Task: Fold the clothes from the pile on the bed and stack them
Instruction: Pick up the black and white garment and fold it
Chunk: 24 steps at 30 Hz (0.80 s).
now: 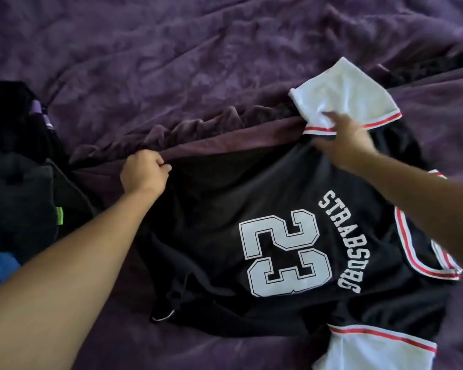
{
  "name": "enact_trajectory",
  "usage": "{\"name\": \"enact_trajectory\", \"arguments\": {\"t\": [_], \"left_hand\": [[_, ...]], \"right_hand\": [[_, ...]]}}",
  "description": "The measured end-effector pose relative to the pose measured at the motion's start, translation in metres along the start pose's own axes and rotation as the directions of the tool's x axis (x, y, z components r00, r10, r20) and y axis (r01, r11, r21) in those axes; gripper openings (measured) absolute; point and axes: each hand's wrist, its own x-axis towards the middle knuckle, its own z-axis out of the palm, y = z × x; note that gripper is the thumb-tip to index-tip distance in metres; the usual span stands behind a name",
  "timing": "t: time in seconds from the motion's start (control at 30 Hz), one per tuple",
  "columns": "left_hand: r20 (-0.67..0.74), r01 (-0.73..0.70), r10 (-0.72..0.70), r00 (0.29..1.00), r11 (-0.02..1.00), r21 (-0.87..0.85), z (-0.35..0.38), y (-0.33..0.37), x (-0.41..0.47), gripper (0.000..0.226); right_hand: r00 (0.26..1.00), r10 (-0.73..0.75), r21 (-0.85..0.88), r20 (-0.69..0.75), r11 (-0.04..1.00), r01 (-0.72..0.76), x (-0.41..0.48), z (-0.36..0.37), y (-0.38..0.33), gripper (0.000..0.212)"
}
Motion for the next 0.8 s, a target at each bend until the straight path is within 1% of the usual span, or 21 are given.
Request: {"name": "enact_trajectory", "arguments": {"t": [0.07, 0.1, 0.13, 0.2, 0.27, 0.33, 0.4, 0.43, 0.47, 0.53, 0.57, 0.6, 0.63, 0.67, 0.7, 0.73, 0.8], "left_hand": [[-0.113, -0.045, 0.038, 0.993, 0.997, -0.062, -0.006, 0.005, 0.009, 0.016], [-0.160, -0.057, 0.042, 0.986, 0.994, -0.093, -0.010, 0.007, 0.018, 0.016], [-0.187, -0.060, 0.037, 0.982, 0.991, -0.118, -0.013, 0.010, 0.027, 0.016], [-0.203, -0.050, 0.018, 0.979, 0.987, -0.152, -0.015, 0.012, 0.038, 0.020], [-0.192, -0.003, -0.035, 0.981, 0.981, -0.194, -0.011, 0.008, 0.026, 0.033], [-0.186, 0.012, -0.059, 0.981, 0.969, -0.246, -0.005, -0.004, -0.011, 0.044], [-0.182, 0.011, -0.071, 0.981, 0.950, -0.312, 0.003, -0.025, -0.066, 0.055], [-0.151, 0.049, -0.107, 0.983, 0.938, -0.344, 0.008, -0.038, -0.095, 0.061], [-0.098, 0.119, -0.164, 0.981, 0.924, -0.363, 0.014, -0.051, -0.126, 0.067], [0.057, 0.294, -0.292, 0.955, 0.895, -0.337, 0.031, -0.077, -0.185, 0.080], [0.159, 0.376, -0.343, 0.926, 0.875, -0.304, 0.040, -0.087, -0.212, 0.083], [0.251, 0.441, -0.377, 0.892, 0.849, -0.291, 0.049, -0.096, -0.236, 0.080], [0.308, 0.490, -0.402, 0.862, 0.816, -0.306, 0.056, -0.102, -0.256, 0.073], [0.323, 0.522, -0.424, 0.846, 0.781, -0.342, 0.060, -0.108, -0.270, 0.065], [0.321, 0.542, -0.442, 0.838, 0.745, -0.390, 0.061, -0.112, -0.278, 0.057], [0.318, 0.546, -0.444, 0.838, 0.708, -0.449, 0.059, -0.117, -0.283, 0.048], [0.349, 0.534, -0.404, 0.845, 0.634, -0.560, 0.049, -0.127, -0.291, 0.028]], "right_hand": [[0.975, -0.047, -0.210, 0.217, 0.973, 0.093, -0.019, 0.023, 0.004, 0.077], [0.957, -0.039, -0.270, 0.286, 0.955, 0.120, -0.021, 0.029, 0.007, 0.082], [0.950, -0.029, -0.289, 0.312, 0.949, 0.124, -0.020, 0.031, 0.009, 0.085], [0.955, -0.025, -0.292, 0.296, 0.949, 0.116, -0.019, 0.032, 0.012, 0.085], [0.970, -0.029, -0.305, 0.243, 0.947, 0.104, -0.029, 0.035, 0.010, 0.082], [0.979, -0.058, -0.278, 0.195, 0.954, 0.112, -0.055, 0.040, 0.006, 0.078], [0.975, -0.129, -0.226, 0.182, 0.959, 0.169, -0.098, 0.045, 0.004, 0.070], [0.968, -0.168, -0.197, 0.184, 0.959, 0.204, -0.122, 0.049, 0.006, 0.065], [0.960, -0.201, -0.169, 0.195, 0.957, 0.234, -0.148, 0.054, 0.008, 0.061], [0.936, -0.229, -0.139, 0.267, 0.952, 0.273, -0.199, 0.068, 0.015, 0.061], [0.915, -0.224, -0.157, 0.336, 0.944, 0.289, -0.224, 0.076, 0.021, 0.066], [0.880, -0.222, -0.204, 0.419, 0.922, 0.329, -0.248, 0.083, 0.026, 0.073], [0.836, -0.225, -0.260, 0.501, 0.882, 0.394, -0.270, 0.091, 0.033, 0.080], [0.794, -0.221, -0.312, 0.566, 0.834, 0.455, -0.288, 0.099, 0.040, 0.084], [0.774, -0.207, -0.355, 0.599, 0.797, 0.488, -0.302, 0.103, 0.048, 0.084], [0.775, -0.192, -0.386, 0.602, 0.780, 0.493, -0.311, 0.105, 0.056, 0.081], [0.811, -0.159, -0.427, 0.562, 0.784, 0.450, -0.317, 0.098, 0.069, 0.067]]}}
